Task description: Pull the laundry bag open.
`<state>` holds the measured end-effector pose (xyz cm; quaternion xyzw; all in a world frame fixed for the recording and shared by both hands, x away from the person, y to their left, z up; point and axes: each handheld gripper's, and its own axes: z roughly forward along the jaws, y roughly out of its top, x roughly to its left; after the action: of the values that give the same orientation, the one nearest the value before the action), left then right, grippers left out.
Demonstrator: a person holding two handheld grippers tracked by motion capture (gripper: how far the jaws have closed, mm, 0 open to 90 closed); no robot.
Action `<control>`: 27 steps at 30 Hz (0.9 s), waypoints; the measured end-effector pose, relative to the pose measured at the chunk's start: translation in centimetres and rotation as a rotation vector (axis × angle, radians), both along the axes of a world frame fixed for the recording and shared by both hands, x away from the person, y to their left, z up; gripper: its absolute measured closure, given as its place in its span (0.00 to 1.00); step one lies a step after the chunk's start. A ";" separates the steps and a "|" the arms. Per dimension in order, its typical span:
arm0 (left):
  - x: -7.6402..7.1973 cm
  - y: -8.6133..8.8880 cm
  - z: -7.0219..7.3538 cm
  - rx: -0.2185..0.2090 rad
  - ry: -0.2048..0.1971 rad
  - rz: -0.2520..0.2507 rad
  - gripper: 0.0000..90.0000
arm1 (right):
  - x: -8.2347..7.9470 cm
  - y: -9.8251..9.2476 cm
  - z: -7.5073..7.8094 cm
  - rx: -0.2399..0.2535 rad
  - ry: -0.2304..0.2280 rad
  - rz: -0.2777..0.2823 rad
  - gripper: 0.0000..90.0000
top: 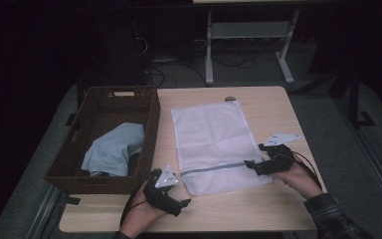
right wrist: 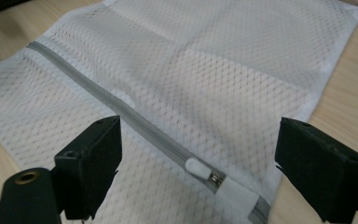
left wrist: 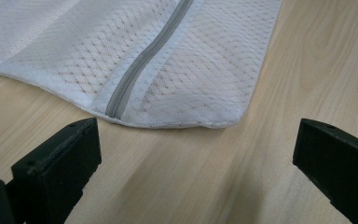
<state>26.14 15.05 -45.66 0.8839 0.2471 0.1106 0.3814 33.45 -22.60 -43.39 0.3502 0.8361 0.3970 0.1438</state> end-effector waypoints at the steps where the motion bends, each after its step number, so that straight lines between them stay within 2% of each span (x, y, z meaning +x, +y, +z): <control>1: 0.0 0.0 0.0 -0.001 0.001 0.000 0.01 | -0.1 -0.2 0.0 -0.001 0.000 -0.002 0.16; 8: 0.0 0.0 0.0 -0.001 -0.001 -0.001 0.01 | -0.8 -2.0 -0.3 0.009 -0.010 -0.010 0.15; 10: 0.0 0.0 0.0 -0.005 0.001 0.000 0.01 | -1.0 -2.7 -0.5 0.011 -0.003 -0.022 0.15; 13: 0.0 0.0 0.0 -0.018 0.003 0.003 0.01 | -1.2 -3.8 -0.9 0.044 0.010 -0.028 0.15; 16: 0.0 0.1 0.0 -0.016 0.001 -0.005 0.01 | -1.3 -4.4 -1.4 0.046 0.035 -0.009 0.15; 20: 0.0 0.1 0.1 -0.018 0.001 -0.003 0.01 | -0.9 -4.9 -2.1 0.048 0.077 0.033 0.15; 24: 0.0 0.1 0.0 -0.017 0.004 -0.002 0.01 | -0.2 -4.9 -2.6 0.011 0.082 0.046 0.16; 27: 0.0 0.0 0.0 -0.014 0.002 0.000 0.01 | 0.5 -5.0 -3.0 0.012 0.092 0.052 0.21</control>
<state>26.14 15.07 -45.64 0.8814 0.2482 0.1077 0.3872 33.97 -27.59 -46.39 0.3472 0.8483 0.3889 0.0927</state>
